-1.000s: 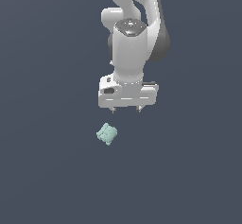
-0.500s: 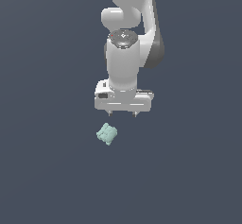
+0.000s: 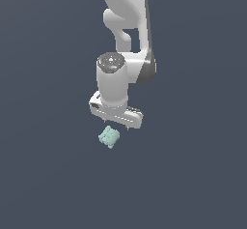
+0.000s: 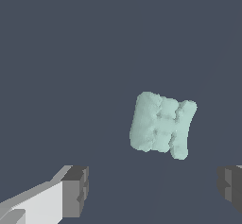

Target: Pick up the object and move it to a goal position.

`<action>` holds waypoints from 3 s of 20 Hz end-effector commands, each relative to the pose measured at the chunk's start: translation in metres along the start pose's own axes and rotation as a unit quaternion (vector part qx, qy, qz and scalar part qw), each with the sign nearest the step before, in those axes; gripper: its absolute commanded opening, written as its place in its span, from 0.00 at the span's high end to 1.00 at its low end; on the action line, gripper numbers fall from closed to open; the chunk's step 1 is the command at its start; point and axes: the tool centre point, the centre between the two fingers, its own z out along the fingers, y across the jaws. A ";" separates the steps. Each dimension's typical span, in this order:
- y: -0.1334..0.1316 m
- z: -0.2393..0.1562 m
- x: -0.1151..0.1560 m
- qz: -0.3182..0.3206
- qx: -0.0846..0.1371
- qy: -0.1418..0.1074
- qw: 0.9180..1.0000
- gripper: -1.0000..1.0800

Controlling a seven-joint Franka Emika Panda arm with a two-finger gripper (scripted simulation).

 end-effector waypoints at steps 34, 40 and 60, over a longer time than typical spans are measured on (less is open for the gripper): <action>0.043 0.105 0.010 0.174 -0.013 -0.015 0.985 0.04; 0.043 0.106 0.010 0.174 -0.013 -0.015 0.985 1.00; 0.050 0.054 0.006 0.173 -0.009 -0.010 0.985 1.00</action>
